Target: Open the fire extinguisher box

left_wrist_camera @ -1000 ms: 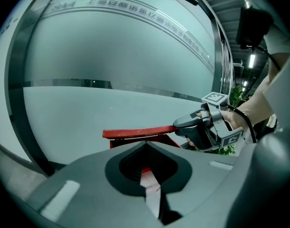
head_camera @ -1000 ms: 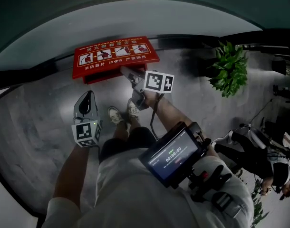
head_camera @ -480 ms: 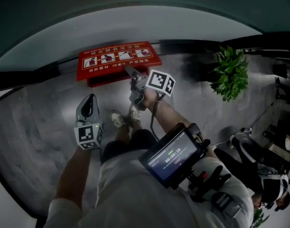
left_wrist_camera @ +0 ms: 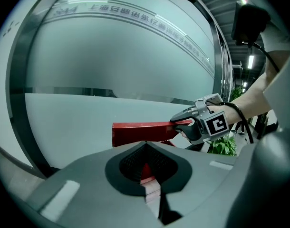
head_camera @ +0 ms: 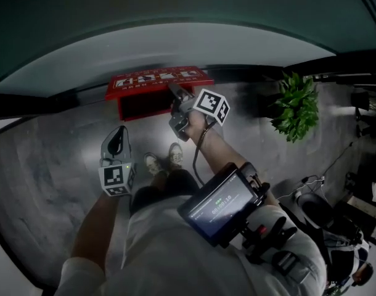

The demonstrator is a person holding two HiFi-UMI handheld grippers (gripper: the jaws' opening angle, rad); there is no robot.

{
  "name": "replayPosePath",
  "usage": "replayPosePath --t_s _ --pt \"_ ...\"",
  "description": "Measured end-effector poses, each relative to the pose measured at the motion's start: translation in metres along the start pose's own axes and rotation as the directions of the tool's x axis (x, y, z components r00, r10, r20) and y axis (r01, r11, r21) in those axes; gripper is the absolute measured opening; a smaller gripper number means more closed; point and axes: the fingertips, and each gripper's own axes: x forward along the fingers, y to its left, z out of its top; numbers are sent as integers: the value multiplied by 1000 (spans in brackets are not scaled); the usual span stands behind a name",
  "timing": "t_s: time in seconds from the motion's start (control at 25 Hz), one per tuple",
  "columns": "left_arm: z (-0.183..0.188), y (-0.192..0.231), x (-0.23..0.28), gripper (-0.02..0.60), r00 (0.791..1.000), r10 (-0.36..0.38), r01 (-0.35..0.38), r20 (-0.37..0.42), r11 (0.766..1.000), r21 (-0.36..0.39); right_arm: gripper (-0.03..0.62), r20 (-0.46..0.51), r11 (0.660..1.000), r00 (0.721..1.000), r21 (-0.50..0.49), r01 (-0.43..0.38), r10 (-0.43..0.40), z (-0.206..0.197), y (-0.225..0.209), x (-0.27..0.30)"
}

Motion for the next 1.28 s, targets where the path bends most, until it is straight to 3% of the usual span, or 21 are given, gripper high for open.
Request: replayPosePath --t_s 0.68,1.28 --pt "65 2 33 2 996 58 -61 73 997 39 94 38 996 997 62 -67 64 54 38 46" --pt "80 18 40 2 992 119 -121 52 992 37 75 70 991 994 105 -86 79 87 53 87"
